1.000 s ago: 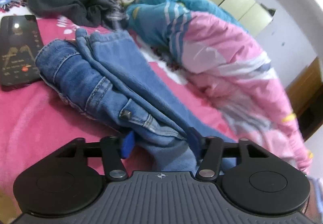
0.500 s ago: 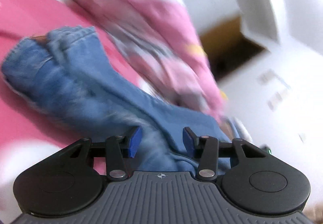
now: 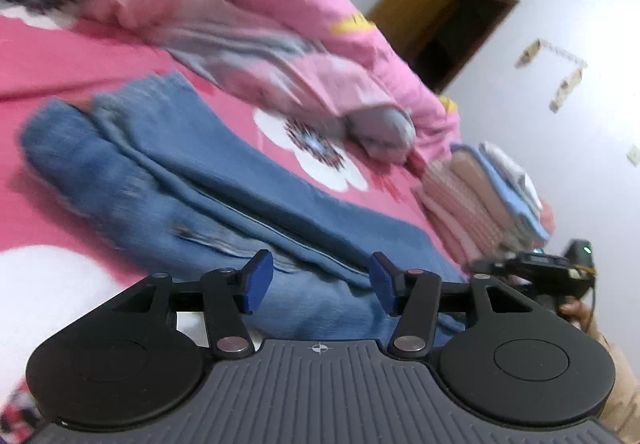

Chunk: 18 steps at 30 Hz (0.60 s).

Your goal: Fold clothes

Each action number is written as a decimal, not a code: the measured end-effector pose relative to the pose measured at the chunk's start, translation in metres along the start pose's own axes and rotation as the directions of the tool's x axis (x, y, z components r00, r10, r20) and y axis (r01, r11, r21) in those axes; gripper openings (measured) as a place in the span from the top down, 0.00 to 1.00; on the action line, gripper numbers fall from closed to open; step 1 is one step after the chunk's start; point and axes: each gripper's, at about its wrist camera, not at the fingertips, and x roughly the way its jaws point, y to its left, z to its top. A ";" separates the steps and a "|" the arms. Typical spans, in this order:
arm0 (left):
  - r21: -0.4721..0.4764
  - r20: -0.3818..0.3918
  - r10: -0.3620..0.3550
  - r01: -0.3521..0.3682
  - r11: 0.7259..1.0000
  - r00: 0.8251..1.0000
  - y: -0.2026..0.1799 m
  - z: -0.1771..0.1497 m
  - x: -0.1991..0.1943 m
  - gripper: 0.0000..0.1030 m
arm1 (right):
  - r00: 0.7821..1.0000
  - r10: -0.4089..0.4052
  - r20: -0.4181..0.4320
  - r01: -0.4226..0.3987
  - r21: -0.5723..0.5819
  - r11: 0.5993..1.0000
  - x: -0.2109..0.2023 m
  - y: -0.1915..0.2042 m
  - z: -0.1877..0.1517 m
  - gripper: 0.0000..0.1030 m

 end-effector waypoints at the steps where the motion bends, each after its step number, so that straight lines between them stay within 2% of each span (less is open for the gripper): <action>1: -0.008 0.020 0.008 -0.008 1.000 1.000 0.002 0.001 -0.007 0.48 | 0.999 -0.005 0.044 0.005 0.005 1.000 -0.010 0.003 0.002 0.51; 4: 0.008 0.077 0.050 -0.051 0.999 0.996 0.001 0.014 -0.014 0.47 | 0.993 0.032 0.112 -0.028 -0.036 0.999 -0.015 0.026 0.001 0.51; 7: 0.054 0.124 0.108 -0.116 0.992 0.986 -0.004 0.040 -0.010 0.47 | 0.991 0.081 0.109 -0.063 -0.162 0.985 -0.005 0.068 -0.002 0.51; 10: 0.114 0.172 0.159 -0.180 0.977 0.972 -0.007 0.068 -0.001 0.44 | 0.990 0.108 0.094 -0.073 -0.317 0.946 0.028 0.123 -0.007 0.51; 13: 0.144 0.198 0.237 -0.267 0.953 0.951 0.004 0.073 0.007 0.44 | 0.987 0.148 0.059 -0.105 -0.453 0.885 0.062 0.170 -0.020 0.51; 15: 0.125 0.204 0.265 -0.293 0.948 0.942 0.017 0.067 0.007 0.44 | 0.986 0.168 0.021 -0.130 -0.542 0.830 0.089 0.200 -0.033 0.52; 18: 0.105 0.184 0.292 -0.315 0.943 0.938 0.031 0.062 0.006 0.44 | 0.983 0.182 -0.023 -0.148 -0.686 0.712 0.115 0.240 -0.059 0.52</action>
